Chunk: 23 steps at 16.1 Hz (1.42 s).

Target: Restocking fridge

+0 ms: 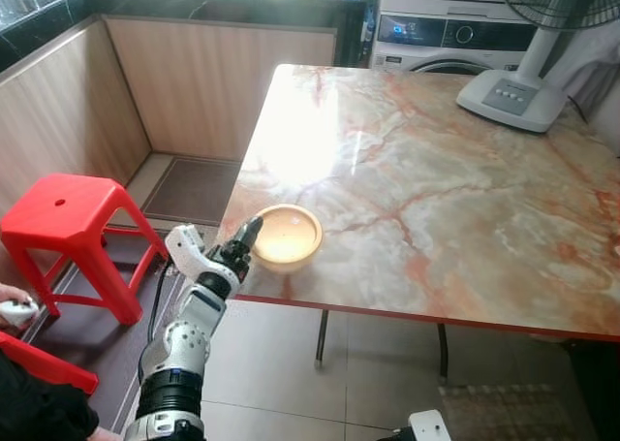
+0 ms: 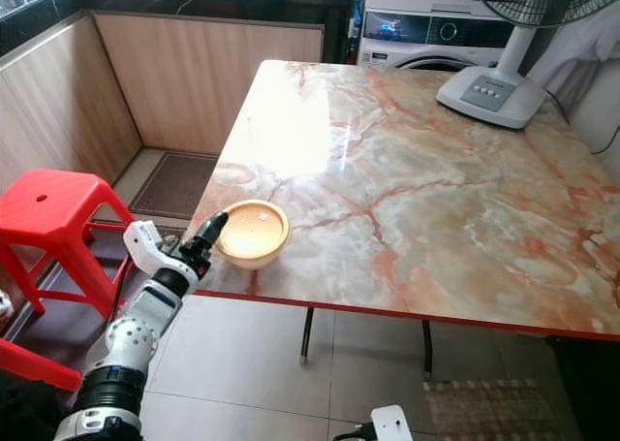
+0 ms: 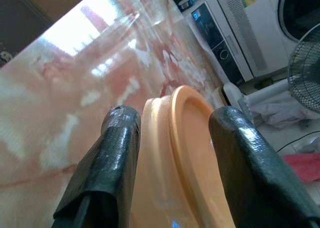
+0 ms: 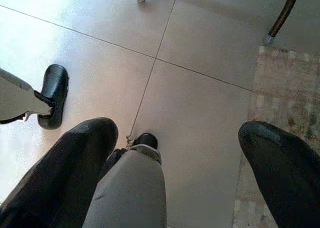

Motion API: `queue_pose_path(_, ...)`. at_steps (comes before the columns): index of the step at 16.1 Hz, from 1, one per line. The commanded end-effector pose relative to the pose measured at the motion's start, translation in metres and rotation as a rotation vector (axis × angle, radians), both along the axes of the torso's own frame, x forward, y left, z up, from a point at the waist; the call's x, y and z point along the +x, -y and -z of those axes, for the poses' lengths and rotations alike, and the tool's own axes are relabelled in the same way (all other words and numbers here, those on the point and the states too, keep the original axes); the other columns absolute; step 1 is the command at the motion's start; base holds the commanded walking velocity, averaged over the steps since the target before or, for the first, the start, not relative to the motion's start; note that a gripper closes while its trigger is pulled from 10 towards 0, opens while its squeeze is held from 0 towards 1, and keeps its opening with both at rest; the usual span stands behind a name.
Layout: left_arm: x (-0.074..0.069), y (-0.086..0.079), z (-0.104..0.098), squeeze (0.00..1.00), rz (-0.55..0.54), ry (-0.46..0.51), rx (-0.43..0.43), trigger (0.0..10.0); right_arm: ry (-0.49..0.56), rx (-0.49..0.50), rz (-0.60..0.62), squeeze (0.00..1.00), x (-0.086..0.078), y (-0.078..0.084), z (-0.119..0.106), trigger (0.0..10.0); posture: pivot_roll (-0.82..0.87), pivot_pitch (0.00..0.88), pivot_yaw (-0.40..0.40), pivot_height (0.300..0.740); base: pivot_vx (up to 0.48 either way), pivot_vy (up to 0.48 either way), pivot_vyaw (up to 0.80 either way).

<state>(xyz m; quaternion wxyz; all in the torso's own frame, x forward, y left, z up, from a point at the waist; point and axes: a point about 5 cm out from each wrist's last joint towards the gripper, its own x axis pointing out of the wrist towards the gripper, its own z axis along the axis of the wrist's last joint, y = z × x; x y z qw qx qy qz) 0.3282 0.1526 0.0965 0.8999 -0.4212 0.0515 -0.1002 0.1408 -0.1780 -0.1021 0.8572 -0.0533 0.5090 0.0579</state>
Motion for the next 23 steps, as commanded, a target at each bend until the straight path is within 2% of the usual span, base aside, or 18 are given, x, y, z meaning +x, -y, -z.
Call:
queue_pose_path(1,-0.001,0.001,0.005,0.0,-0.002,-0.026,0.006,10.0,-0.004,-0.004,0.001,0.0,-0.001,0.002,0.0,10.0,0.02,0.0,-0.05,0.74,0.0,0.0,0.0)
queue_pose_path(6,0.01,0.003,0.007,0.0,-0.003,-0.042,0.029,10.0,-0.001,-0.001,0.013,0.0,-0.001,0.001,0.0,10.0,0.01,0.0,-0.043,0.74,0.0,0.0,0.0)
queue_pose_path(7,0.013,0.003,0.005,1.0,-0.006,-0.037,0.032,10.0,0.0,0.0,0.014,0.0,-0.001,0.001,0.0,10.0,0.01,0.0,-0.044,0.74,0.0,0.0,0.0)
queue_pose_path(10,0.017,0.004,0.002,1.0,0.0,-0.028,0.046,10.0,-0.001,0.001,0.014,0.0,-0.001,0.0,0.0,10.0,0.01,0.0,-0.042,0.74,0.0,0.0,0.0)
queue_pose_path(11,0.019,0.006,0.001,0.0,0.01,-0.022,0.051,10.0,0.0,0.001,0.014,0.0,-0.001,0.0,0.0,10.0,0.01,0.0,-0.042,0.74,0.0,0.0,0.0)
queue_pose_path(17,0.025,0.018,0.0,0.0,0.067,-0.018,0.021,10.0,0.0,-0.002,0.017,0.0,-0.001,0.0,0.0,10.0,0.01,0.0,-0.041,0.74,0.0,0.0,0.0)
queue_pose_path(22,0.026,0.022,0.003,0.0,0.106,-0.035,0.054,10.0,-0.001,-0.005,0.016,0.0,-0.002,0.0,0.001,10.0,0.01,0.0,-0.039,0.74,0.0,0.0,0.0)
queue_pose_path(23,0.026,0.022,0.004,0.0,0.104,-0.039,0.055,5.0,-0.002,-0.006,0.015,0.0,-0.002,0.001,0.001,10.0,0.01,0.0,-0.04,0.74,0.0,0.0,0.0)
